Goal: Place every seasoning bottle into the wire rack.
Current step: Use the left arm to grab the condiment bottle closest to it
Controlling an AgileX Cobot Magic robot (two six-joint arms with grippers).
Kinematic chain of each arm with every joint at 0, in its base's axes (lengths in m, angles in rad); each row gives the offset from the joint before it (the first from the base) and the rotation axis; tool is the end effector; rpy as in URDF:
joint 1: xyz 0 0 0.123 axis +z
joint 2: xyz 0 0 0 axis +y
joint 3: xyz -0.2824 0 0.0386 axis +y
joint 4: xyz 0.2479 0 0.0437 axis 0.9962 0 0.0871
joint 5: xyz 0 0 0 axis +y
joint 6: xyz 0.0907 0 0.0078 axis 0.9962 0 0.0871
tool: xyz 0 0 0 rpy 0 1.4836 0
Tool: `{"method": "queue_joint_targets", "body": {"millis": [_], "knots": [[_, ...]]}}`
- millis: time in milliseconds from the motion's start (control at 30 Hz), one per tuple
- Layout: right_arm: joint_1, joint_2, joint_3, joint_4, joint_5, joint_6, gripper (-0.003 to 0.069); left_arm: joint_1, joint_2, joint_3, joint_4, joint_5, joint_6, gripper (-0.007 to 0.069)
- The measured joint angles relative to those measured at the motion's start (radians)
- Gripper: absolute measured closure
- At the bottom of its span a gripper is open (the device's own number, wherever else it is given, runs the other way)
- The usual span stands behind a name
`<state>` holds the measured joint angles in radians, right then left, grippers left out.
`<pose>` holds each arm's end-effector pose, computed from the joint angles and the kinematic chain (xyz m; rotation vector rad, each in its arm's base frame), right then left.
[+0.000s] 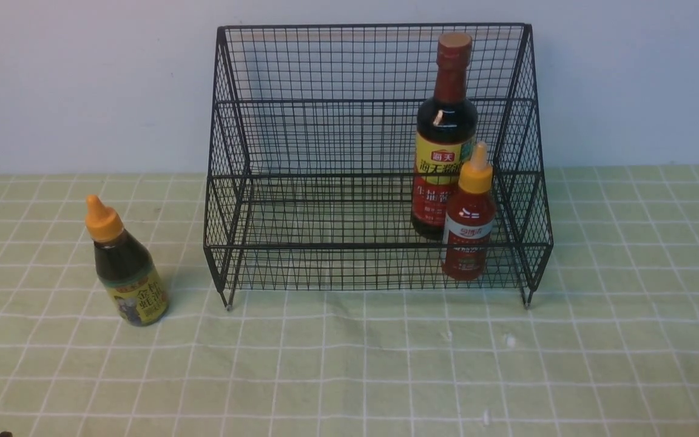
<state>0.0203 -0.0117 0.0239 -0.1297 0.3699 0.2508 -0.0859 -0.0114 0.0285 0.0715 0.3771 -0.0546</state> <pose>0.0527 -0.0032 0.1727 0.1343 1.8581 0.0604 0.0525 -0.0021 0.1703 0.0737 1.8755 -0.0262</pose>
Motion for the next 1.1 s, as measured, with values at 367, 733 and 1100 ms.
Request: {"method": "queue_joint_targets", "body": {"millis": [367, 733, 1100], "knots": [[0.000, 0.000, 0.000, 0.000, 0.000, 0.016, 0.0673, 0.000, 0.000, 0.000, 0.000, 0.000, 0.000, 0.0631], [0.000, 0.000, 0.000, 0.000, 0.000, 0.018, 0.0673, 0.000, 0.000, 0.001, -0.113, -0.216, -0.139, 0.0631], [0.000, 0.000, 0.000, 0.000, 0.000, 0.019, 0.0673, 0.000, 0.000, -0.001, -0.194, -0.619, -0.148, 0.0631]]}}
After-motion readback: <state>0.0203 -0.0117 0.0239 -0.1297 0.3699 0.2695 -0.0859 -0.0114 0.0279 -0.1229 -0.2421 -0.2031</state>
